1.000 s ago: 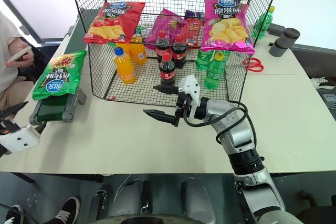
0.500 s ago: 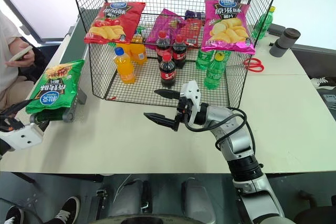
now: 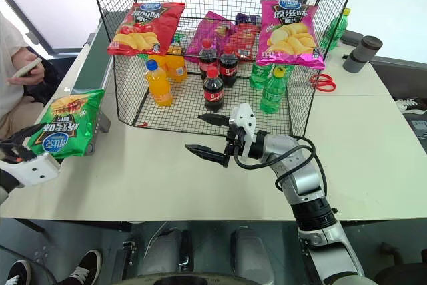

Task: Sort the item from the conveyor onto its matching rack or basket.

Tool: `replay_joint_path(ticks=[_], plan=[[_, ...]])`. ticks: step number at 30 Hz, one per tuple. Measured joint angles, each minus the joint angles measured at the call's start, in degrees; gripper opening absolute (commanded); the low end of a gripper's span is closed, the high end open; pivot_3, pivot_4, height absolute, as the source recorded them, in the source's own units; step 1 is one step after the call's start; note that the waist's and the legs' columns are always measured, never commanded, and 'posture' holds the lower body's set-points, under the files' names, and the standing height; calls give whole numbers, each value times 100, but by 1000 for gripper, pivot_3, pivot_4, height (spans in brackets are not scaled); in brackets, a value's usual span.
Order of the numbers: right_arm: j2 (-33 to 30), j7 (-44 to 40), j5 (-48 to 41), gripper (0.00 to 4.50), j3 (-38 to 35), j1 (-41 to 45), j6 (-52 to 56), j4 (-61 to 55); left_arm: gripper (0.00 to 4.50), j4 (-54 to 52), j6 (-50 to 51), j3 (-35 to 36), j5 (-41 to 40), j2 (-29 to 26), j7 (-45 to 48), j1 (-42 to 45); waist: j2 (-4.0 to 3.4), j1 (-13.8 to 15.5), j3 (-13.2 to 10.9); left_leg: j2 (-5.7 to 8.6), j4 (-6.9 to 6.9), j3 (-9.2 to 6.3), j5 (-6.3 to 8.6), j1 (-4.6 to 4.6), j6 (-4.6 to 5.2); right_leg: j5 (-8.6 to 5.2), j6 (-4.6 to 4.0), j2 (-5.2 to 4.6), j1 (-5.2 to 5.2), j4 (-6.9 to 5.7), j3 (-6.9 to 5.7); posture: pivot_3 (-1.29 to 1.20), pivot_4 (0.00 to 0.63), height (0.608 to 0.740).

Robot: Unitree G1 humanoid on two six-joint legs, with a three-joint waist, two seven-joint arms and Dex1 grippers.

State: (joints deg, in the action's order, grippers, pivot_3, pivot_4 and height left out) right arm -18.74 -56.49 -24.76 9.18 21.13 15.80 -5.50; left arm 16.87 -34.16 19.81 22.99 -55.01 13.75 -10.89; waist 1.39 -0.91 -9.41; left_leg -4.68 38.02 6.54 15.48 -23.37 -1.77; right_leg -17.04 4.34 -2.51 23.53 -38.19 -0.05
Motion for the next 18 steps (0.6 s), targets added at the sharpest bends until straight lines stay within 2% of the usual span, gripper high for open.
replay_joint_path(ticks=[3,8,15,18], plan=[[-3,4,27,4500,-2,0,-5,1,2641,-1,18,-110,-159,11,141,4,0,-3,0,-1,0,0,0,0,0,0,0,1,0,0,0,0,150,740],[-15,3,99,4500,-3,1,-70,6,125,-8,97,-110,-253,10,233,10,0,1,0,2,0,0,0,0,0,0,0,1,0,0,0,0,150,740],[-43,2,156,4500,-1,1,-125,9,49,-125,118,-109,-411,10,297,55,0,5,0,2,0,0,0,0,0,0,0,1,-1,0,0,0,150,740],[-63,-4,204,4500,-3,2,-162,29,49,-415,137,-98,-934,46,555,112,0,15,0,-1,1,-1,0,-1,0,0,0,-1,-2,0,0,0,150,740]])
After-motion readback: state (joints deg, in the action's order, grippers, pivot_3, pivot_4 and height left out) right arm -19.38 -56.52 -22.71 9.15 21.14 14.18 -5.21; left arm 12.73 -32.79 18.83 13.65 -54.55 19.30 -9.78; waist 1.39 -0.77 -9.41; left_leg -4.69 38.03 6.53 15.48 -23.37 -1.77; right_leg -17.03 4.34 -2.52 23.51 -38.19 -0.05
